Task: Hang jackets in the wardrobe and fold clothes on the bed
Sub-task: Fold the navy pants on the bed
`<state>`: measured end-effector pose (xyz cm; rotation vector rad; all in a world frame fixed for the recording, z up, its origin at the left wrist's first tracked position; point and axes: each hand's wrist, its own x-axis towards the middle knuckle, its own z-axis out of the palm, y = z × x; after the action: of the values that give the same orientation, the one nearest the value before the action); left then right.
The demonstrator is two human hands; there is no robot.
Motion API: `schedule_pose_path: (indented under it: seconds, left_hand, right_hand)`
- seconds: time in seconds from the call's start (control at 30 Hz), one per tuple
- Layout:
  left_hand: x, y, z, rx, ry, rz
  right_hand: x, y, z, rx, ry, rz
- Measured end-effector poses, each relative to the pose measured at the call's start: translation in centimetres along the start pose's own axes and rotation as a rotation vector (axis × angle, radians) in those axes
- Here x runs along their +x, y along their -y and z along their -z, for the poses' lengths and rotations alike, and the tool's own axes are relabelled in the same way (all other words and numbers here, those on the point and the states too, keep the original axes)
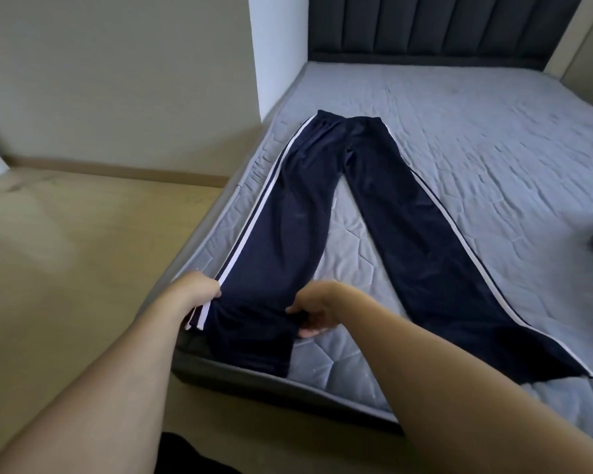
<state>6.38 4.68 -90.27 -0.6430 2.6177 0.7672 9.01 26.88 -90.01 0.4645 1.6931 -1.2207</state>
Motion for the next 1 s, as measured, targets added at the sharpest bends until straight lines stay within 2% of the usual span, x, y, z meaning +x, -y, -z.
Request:
schedule_pose_path:
  seconds: [0.07,0.13,0.17,0.23,0.3,0.43,0.53,0.63,0.7,0.77,0.8,0.83,0.9,1.0]
  left_hand:
    - [0.2,-0.1,1.3,-0.037,-0.042,-0.013]
    - [0.5,-0.7,2.9,-0.1,-0.167,-0.059]
    - [0.2,-0.8,3.1,-0.054,-0.16,-0.079]
    - [-0.6,-0.1,2.0,0.099,0.057,-0.051]
    - [-1.4,0.7,0.9,0.103,0.276,0.038]
    - [-1.1,0.6,1.8,-0.211,0.19,-0.041]
    - [-3.2,-1.7,3.0,-0.525,0.368,-0.112]
    - [-5.2,-6.3,3.3,-0.672,0.447,-0.217]
    - [-7.2,-10.8,2.4,-0.649,0.509,-0.256]
    - [-10.0,-16.2,0.0,-0.546,0.536,-0.297]
    - [-11.6,-19.1,-1.6,-0.489,0.537,-0.318]
    - [-13.1,-22.0,-3.6,-0.442,0.559,-0.347]
    - [-16.5,-27.0,-8.7,-0.393,0.696,-0.351]
    - [-21.1,-30.4,-17.3,-0.116,0.908,-0.347]
  right_hand:
    - [-1.1,0.8,0.3,-0.136,0.07,-0.048]
    - [-1.9,1.5,1.1,-0.143,0.022,-0.018]
    - [-2.1,1.7,1.4,-0.108,-0.027,0.031]
    - [-1.9,1.4,1.6,-0.016,-0.105,0.11]
    - [-1.5,0.7,1.0,0.046,-0.142,0.13]
    - [-0.8,-0.5,-0.4,0.076,-0.204,0.107]
    - [-2.7,-1.3,1.7,-0.004,-0.235,0.098]
    - [-6.0,-3.4,6.9,0.014,-0.361,0.103]
    - [-8.6,-5.7,11.2,-0.02,-0.492,0.1]
    - [-11.4,-8.8,15.5,-0.239,-0.746,0.076]
    - [-12.5,-10.7,17.6,-0.269,-0.864,0.067]
    - [-13.2,-12.7,19.8,-0.349,-0.934,0.017]
    - [-14.7,-16.7,22.3,-0.412,-0.877,-0.047]
    - [-14.8,-21.5,24.0,-0.267,-0.742,-0.013]
